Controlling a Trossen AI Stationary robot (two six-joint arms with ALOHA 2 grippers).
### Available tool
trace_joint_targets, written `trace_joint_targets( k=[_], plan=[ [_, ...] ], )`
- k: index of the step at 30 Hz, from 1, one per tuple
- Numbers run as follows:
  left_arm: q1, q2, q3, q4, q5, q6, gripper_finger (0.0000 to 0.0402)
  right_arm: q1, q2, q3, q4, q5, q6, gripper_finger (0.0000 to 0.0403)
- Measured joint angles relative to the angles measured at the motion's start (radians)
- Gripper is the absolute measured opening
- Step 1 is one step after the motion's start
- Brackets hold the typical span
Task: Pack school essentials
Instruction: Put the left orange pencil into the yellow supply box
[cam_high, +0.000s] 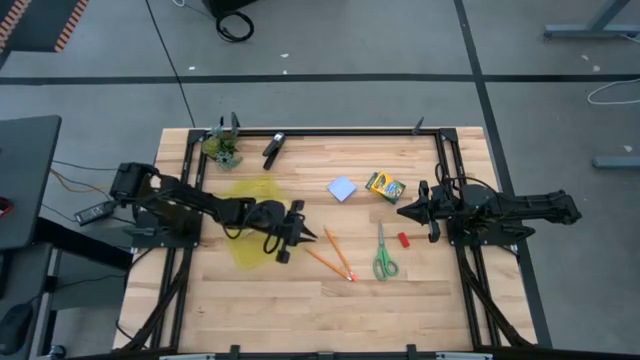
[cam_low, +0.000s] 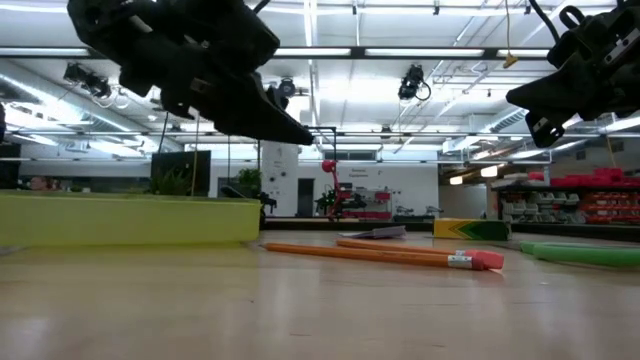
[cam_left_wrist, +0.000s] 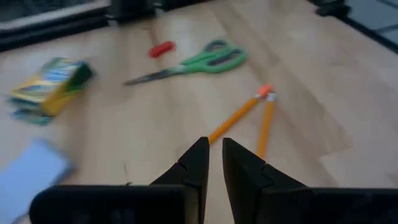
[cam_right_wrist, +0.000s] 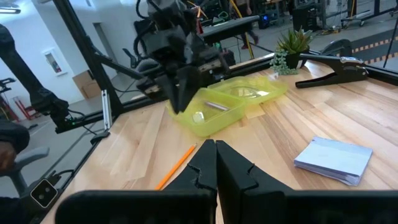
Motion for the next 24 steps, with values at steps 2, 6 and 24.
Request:
trace_joint_targets(
  k=[2,6,24],
  plan=[
    [-0.007,0.047,0.014,0.023,0.040,0.001,0.0059,0.000,0.000,0.000,0.000,0.000,0.000,0.0006],
    [-0.020,0.154,0.064,0.034,0.062,0.001,0.0063,0.000,0.000,0.000,0.000,0.000,0.000,0.0006],
    [-0.017,0.379,0.223,0.033,0.249,0.059,0.0137,0.000,0.000,0.000,-0.001,0.000,0.000,0.0007]
  ],
)
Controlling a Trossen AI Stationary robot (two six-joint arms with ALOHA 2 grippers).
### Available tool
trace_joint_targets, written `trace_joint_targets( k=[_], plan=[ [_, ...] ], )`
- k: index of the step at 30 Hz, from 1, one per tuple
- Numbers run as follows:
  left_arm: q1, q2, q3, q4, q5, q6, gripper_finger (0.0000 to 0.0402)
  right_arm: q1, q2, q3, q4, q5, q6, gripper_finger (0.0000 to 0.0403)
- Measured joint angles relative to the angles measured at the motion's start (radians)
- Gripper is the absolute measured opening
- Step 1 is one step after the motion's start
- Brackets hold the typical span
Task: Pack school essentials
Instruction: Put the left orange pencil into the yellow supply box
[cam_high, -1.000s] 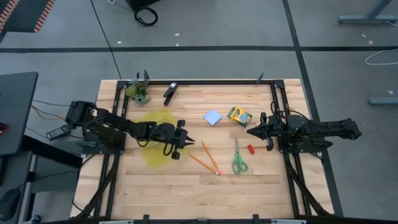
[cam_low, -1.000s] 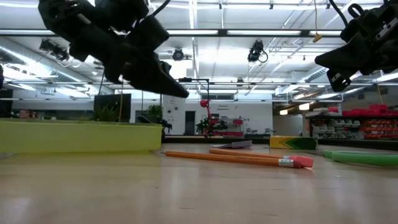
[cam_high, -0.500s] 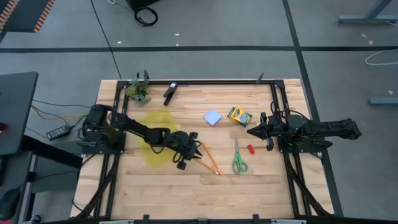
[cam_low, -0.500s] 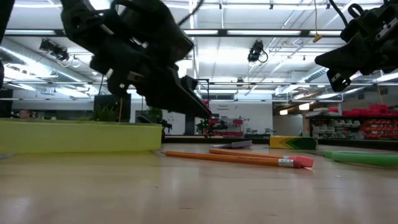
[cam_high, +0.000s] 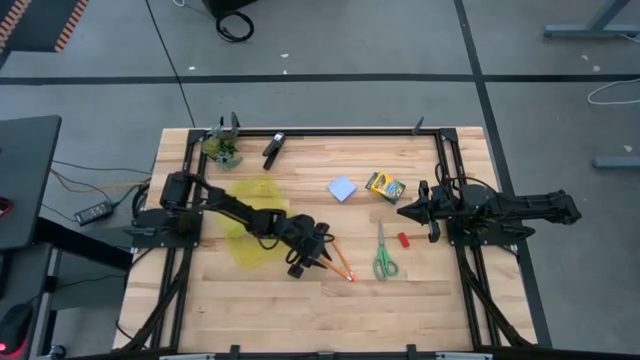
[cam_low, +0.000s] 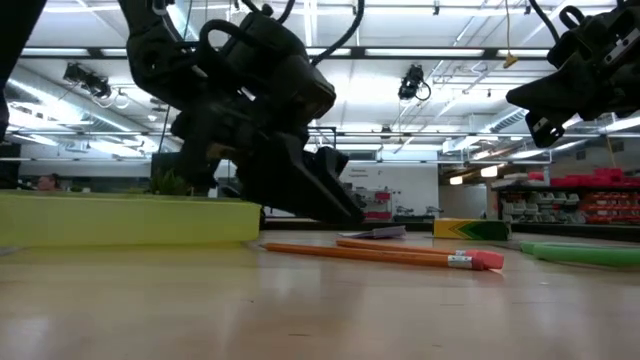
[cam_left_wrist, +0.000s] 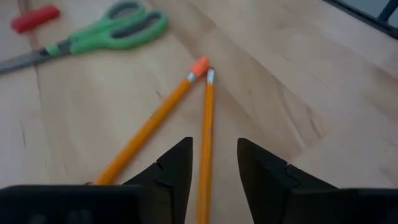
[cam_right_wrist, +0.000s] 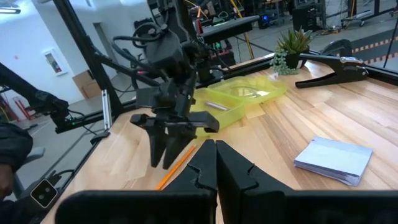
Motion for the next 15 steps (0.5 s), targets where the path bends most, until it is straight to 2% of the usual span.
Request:
trace_joint_targets(
  k=[7,15],
  plan=[
    [0.007,0.081,0.017,0.042,0.000,0.006,0.0127,0.000,0.002,0.000,0.001,0.000,0.000,0.0006],
    [0.010,0.160,0.035,0.173,0.040,-0.029,0.0104,0.000,0.011,0.000,0.000,-0.001,0.000,0.0007]
  ],
)
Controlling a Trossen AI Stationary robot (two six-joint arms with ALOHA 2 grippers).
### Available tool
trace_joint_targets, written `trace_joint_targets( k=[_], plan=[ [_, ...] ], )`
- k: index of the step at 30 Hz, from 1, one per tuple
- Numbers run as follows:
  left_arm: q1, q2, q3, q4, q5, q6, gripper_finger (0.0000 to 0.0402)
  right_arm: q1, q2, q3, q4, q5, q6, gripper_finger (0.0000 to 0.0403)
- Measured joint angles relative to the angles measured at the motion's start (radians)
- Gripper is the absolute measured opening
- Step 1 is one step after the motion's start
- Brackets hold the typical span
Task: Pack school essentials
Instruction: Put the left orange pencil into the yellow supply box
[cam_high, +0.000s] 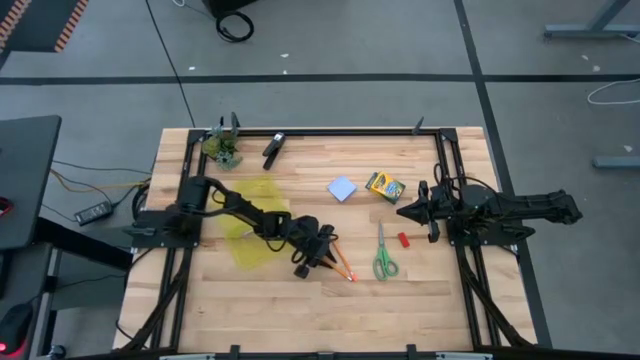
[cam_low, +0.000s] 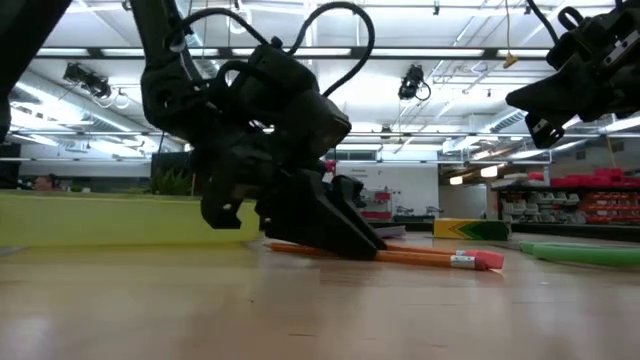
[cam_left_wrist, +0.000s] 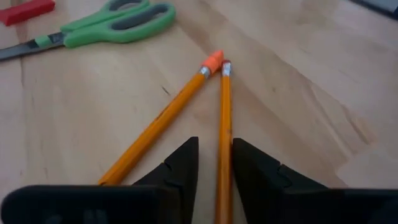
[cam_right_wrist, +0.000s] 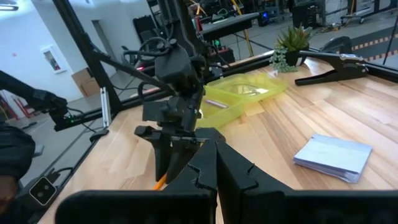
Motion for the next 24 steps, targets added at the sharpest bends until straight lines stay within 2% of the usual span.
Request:
trace_joint_targets(
  k=[4,16,24],
  plan=[
    [0.013,0.040,-0.001,0.094,0.070,-0.055,0.0095,0.000,0.000,0.000,0.000,-0.001,0.000,0.0007],
    [-0.018,0.083,0.001,0.160,0.041,-0.001,0.0087,0.000,0.000,0.000,0.000,-0.003,0.000,0.0007],
    [-0.024,0.083,0.001,0.135,0.037,0.001,0.0042,0.000,0.000,0.000,0.000,-0.003,0.000,0.0006]
  ],
)
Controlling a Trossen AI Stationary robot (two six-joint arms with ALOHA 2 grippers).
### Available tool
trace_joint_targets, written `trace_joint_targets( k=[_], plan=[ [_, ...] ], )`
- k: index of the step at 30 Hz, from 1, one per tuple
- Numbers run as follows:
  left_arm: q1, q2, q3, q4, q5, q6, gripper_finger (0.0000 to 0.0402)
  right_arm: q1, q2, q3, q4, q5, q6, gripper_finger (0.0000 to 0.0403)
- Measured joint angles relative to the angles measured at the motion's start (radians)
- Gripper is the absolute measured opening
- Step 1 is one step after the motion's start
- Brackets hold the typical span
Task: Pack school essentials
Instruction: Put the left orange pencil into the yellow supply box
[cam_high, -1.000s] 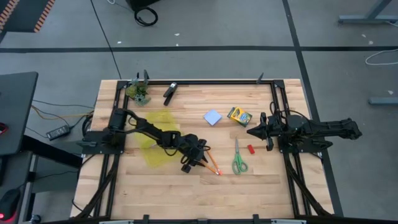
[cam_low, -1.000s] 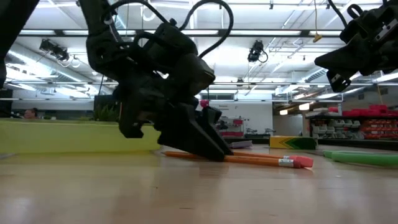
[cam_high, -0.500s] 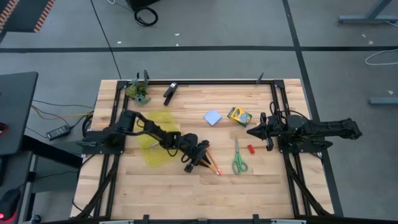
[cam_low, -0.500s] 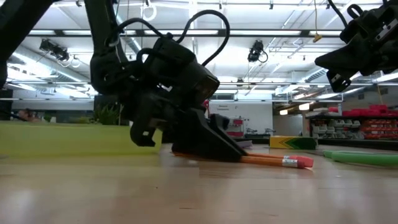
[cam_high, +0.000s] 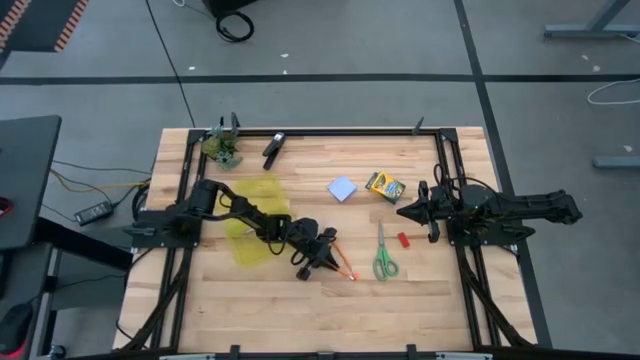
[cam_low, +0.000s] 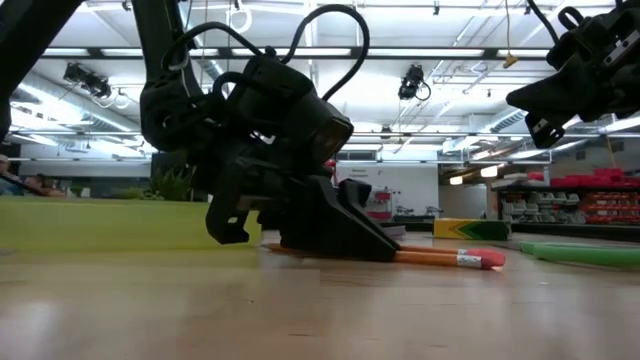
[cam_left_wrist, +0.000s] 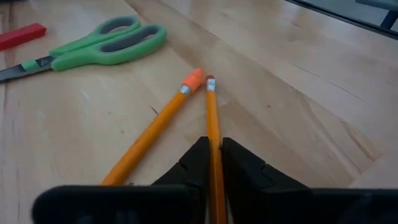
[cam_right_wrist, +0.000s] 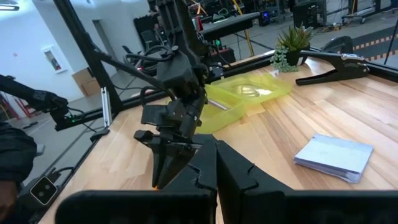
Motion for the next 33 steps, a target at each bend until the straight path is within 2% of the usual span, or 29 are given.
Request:
trace_joint_targets(
  k=[4,17,33],
  plan=[
    [0.000,0.000,-0.001,-0.013,0.001,0.004,0.0017,0.000,0.000,0.000,0.000,0.000,0.000,0.0007],
    [-0.001,-0.004,-0.001,-0.034,-0.013,0.023,0.0016,0.000,0.000,0.000,0.000,0.000,0.000,0.0007],
    [-0.025,-0.067,-0.004,-0.117,-0.130,0.099,0.0020,0.000,0.000,0.000,0.000,0.000,0.000,0.0007]
  ],
)
